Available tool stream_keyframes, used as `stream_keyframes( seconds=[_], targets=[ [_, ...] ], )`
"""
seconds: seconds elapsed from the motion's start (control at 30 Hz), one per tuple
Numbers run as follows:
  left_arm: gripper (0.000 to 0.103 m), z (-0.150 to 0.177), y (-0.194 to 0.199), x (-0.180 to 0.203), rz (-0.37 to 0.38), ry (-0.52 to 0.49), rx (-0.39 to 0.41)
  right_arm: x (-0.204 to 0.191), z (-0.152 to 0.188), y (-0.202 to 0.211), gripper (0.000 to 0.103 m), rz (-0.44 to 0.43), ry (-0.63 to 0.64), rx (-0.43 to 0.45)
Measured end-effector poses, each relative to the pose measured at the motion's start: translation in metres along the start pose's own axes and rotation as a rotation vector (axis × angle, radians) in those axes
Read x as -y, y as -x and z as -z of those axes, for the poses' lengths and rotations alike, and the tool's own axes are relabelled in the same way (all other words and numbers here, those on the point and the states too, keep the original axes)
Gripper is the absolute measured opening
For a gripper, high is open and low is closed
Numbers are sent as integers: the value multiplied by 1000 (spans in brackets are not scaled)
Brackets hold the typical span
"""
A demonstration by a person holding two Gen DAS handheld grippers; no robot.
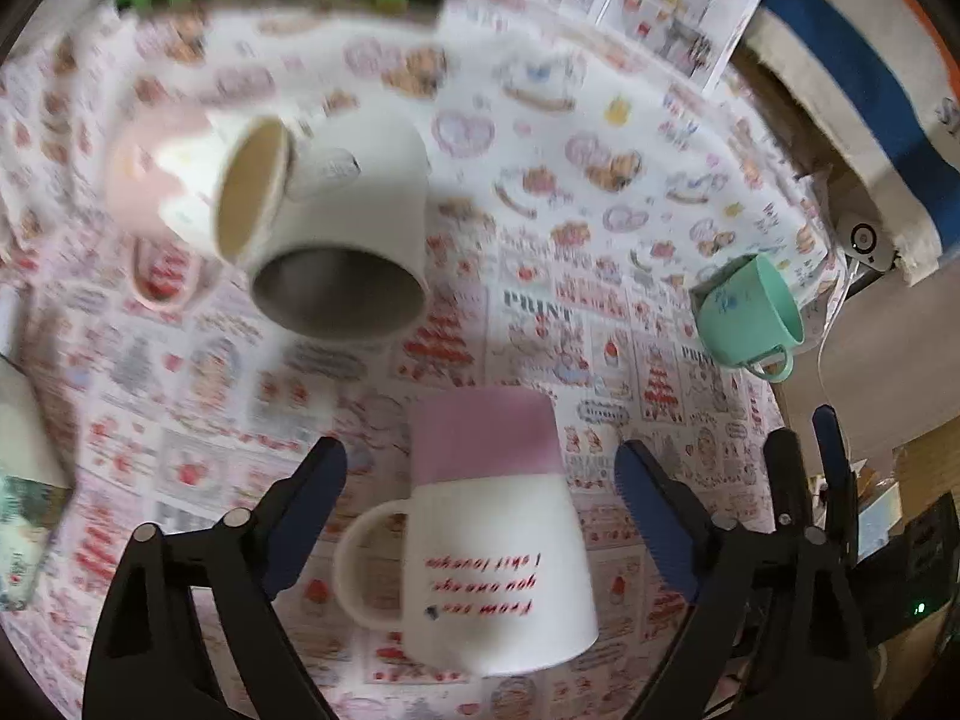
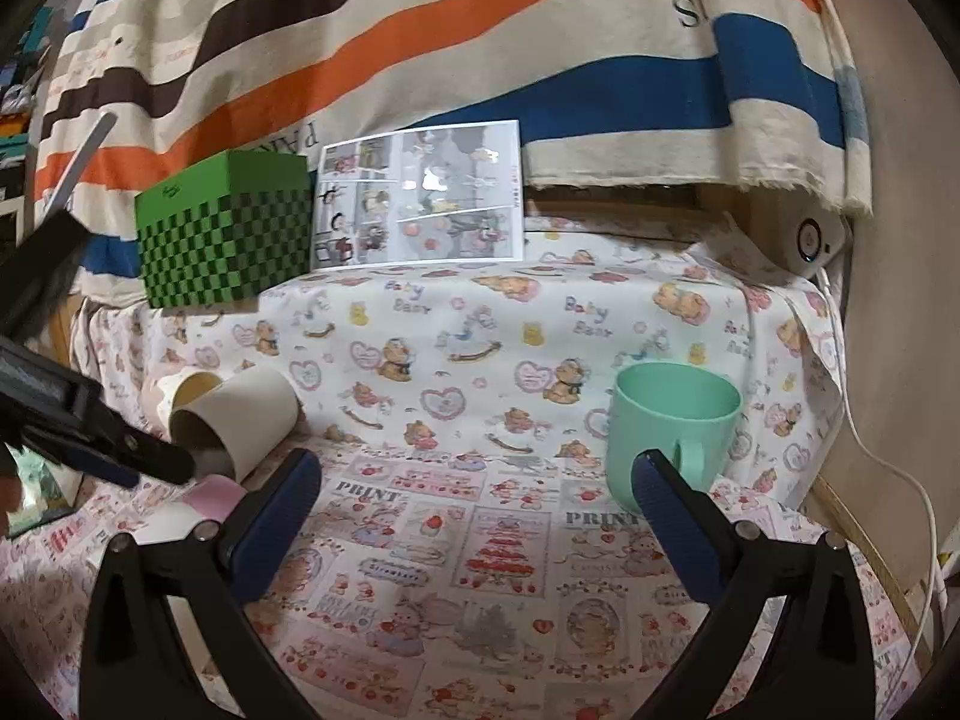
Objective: Flip cup upside down
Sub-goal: 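Rotate the mug pink base up with the left tool and lower it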
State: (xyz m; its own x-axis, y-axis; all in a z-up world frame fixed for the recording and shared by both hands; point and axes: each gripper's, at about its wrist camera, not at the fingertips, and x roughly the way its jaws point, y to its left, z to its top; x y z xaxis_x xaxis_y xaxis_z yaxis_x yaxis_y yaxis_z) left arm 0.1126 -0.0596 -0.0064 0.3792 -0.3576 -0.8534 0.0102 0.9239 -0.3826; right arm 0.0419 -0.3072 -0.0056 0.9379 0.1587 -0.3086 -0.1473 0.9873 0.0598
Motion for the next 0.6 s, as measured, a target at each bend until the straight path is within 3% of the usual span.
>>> stream_keyframes(
  seconds=[0.1,0.2,0.4,0.5,0.6],
  targets=[
    [80,-3,-18,-4,6,40,-60,2,0,0,103,2,-8,-3],
    [73,-5,-27,-3,-17,44,-73,1,0,-1,103,1,-5,-9],
    [65,-1,-34,13,-59,-71,-100,1,0,-2,103,2,-2,-9],
    [65,-5,-44,5,15,-30,-171,0,0,-1,103,4,1,-8],
    [64,-1,-30,9,-62,-82,-87,1,0,0,103,9,-1,-3]
  ],
)
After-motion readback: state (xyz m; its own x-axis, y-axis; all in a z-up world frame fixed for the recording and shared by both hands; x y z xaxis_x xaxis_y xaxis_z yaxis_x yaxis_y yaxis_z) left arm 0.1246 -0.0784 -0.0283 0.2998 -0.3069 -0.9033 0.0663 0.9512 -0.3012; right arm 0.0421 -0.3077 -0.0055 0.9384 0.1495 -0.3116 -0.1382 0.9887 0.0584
